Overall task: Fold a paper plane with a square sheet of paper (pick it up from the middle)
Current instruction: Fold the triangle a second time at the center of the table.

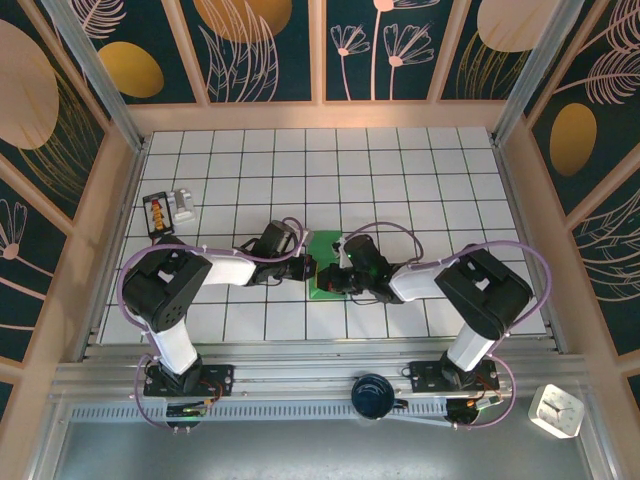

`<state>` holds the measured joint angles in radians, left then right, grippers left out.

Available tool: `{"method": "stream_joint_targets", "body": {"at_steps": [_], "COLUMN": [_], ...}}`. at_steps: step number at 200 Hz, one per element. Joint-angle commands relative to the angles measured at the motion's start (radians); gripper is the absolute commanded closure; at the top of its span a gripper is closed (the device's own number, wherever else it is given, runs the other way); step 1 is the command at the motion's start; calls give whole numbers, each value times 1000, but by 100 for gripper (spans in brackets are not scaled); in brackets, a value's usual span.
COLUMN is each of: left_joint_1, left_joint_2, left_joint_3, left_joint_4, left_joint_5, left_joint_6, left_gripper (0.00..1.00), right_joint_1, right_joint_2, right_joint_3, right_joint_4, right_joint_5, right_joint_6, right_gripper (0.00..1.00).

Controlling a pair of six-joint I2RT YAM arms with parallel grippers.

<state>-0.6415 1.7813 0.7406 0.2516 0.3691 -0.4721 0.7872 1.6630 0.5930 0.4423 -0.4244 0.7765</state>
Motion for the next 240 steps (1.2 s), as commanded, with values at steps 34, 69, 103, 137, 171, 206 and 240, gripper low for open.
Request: {"method": "stream_joint_targets", "body": {"at_steps": [34,69,103,137,171,206,240], "left_joint_1": [2,2,1,1,1,1,2], "left_joint_2": [81,83,87,87,90,87,86], "left_joint_3": [-40,-38,-36,-39,-43,-43,-45], "left_joint_4": [-138,-138,-143,-143,-144,-149,-149], "left_joint_5": [-108,-110,-114,-121,-128,-134,-135], "left_joint_6": [29,29,32,29,29,30,28], "left_gripper": [100,100,100,100,100,100,100], "right_joint_1": [7,33,54,76,98,117,127], "right_joint_2": [42,82,97,86,74,71,64], "right_joint_3": [24,18,24,14,26,46,51], "right_joint_4": [21,25,-10,-57,-101,-132,-123], "right_joint_5": [-30,-21,-12,9,29,41,34], "right_joint_6": [15,35,30,23,6,-6,-6], "right_gripper": [98,98,98,98,98,99,99]}}
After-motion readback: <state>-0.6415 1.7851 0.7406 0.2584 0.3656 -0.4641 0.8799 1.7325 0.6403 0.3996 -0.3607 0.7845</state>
